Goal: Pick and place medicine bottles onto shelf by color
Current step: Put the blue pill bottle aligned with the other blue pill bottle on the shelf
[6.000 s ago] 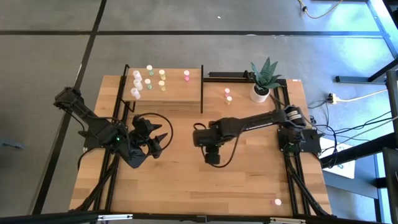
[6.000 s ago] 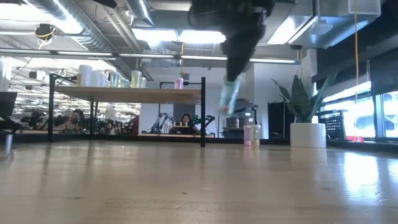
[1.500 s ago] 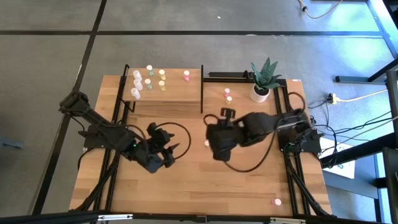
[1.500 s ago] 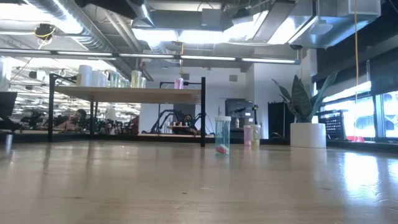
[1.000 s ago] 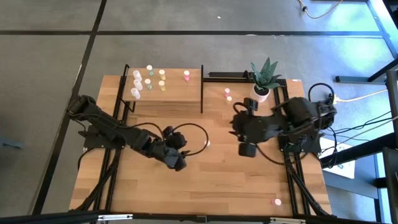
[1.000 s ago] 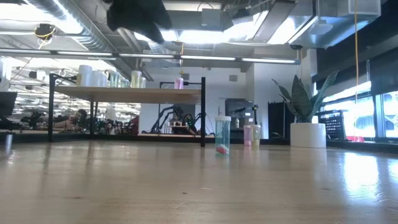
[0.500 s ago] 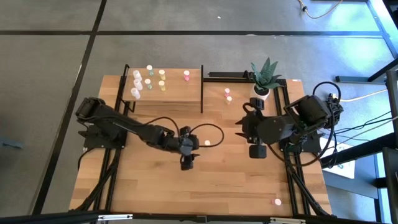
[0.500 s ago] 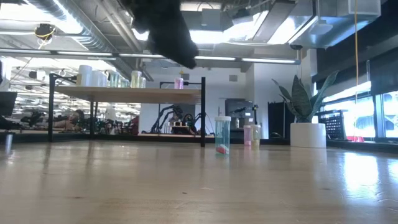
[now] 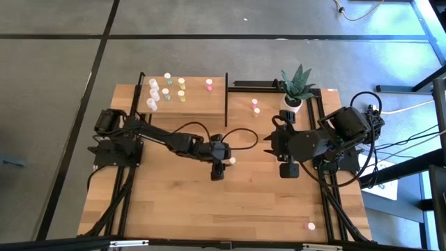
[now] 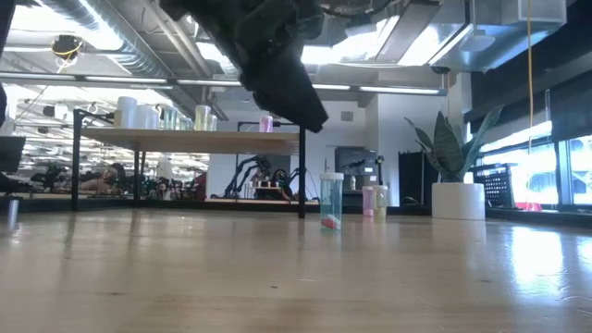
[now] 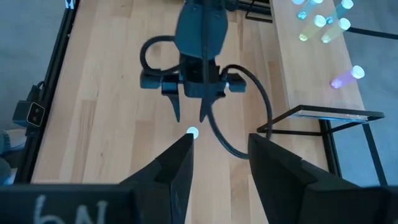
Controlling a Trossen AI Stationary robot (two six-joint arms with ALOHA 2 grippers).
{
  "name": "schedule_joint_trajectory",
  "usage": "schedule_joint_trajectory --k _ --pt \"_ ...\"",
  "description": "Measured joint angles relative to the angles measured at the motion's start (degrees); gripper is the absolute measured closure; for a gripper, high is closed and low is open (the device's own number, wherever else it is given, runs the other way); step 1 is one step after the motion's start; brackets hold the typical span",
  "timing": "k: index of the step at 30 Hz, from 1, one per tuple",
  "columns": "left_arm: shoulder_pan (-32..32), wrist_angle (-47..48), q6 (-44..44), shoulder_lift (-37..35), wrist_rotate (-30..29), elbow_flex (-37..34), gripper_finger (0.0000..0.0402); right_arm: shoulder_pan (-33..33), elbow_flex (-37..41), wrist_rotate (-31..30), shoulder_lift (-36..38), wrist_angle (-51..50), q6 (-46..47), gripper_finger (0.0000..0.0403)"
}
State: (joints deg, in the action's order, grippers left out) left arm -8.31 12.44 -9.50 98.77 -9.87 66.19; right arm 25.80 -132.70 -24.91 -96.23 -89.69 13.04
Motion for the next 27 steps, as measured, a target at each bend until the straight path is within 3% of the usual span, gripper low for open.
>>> schedule_joint_trajectory --k 10,20,27 --pt "2.05 -5.45 1.21 4.80 4.03 0.04 0.0200 0.00 0.00 0.07 0.00 0.17 -0.02 0.0249" --pt "1.50 -7.12 5.18 6.44 -2.35 0.02 0.0200 -0.09 0.00 0.02 0.00 0.30 -0.03 0.0249" --pt "1.31 -6.87 5.13 7.96 1.46 -0.13 0.0200 -0.09 0.00 -0.02 -0.02 0.29 -0.04 0.0249"
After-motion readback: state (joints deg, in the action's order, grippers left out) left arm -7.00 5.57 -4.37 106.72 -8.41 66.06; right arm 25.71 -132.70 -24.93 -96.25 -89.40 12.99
